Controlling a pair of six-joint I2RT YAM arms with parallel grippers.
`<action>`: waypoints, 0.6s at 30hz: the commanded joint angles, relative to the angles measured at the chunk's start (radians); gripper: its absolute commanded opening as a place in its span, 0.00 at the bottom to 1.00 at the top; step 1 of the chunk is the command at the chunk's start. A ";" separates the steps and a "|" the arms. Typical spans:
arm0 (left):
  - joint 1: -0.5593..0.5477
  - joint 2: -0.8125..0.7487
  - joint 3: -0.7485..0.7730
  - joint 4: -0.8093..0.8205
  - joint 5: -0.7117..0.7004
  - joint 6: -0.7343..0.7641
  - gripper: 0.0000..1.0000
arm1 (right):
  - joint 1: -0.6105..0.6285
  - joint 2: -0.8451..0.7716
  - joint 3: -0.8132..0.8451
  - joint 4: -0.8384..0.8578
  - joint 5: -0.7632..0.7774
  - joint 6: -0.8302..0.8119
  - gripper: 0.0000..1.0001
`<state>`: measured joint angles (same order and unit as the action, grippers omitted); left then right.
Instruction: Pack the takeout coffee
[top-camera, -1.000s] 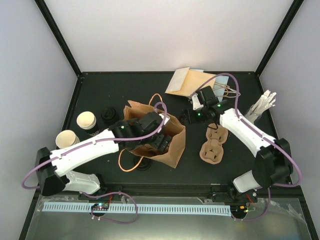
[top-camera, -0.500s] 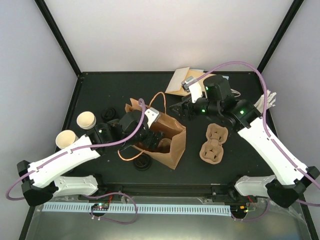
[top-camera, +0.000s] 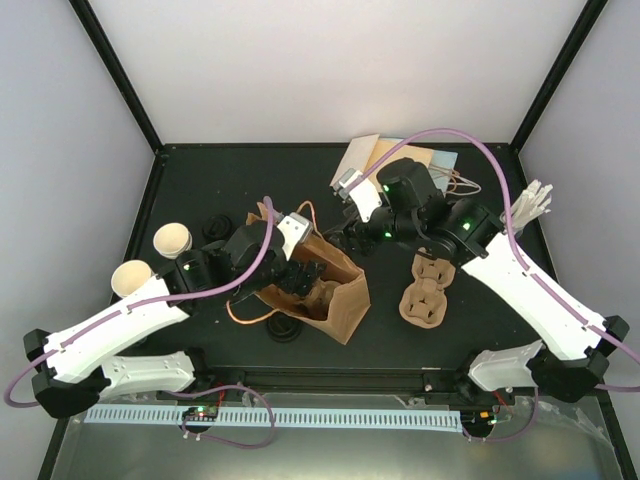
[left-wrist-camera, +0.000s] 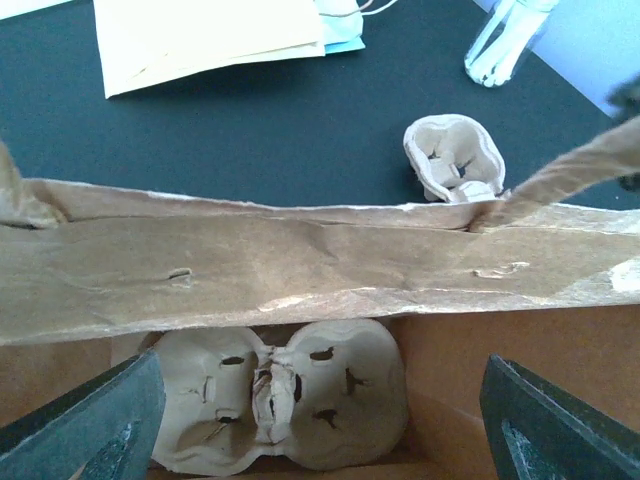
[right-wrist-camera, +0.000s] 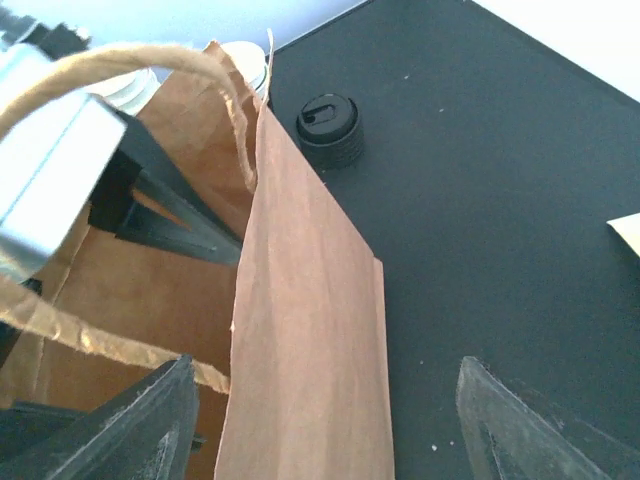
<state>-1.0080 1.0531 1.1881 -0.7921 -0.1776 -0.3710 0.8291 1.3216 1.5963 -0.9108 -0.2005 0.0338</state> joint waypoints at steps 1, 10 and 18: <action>0.008 -0.014 -0.016 0.030 0.014 -0.015 0.88 | 0.033 -0.018 0.013 -0.038 0.040 -0.028 0.73; 0.009 -0.003 -0.019 0.056 0.021 -0.014 0.88 | 0.089 -0.004 -0.001 -0.071 0.117 -0.025 0.67; 0.009 -0.011 -0.018 0.074 0.021 -0.016 0.87 | 0.102 0.008 0.010 -0.067 0.174 -0.001 0.53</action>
<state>-1.0065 1.0538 1.1690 -0.7494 -0.1711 -0.3763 0.9184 1.3182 1.5822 -0.9730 -0.0879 0.0212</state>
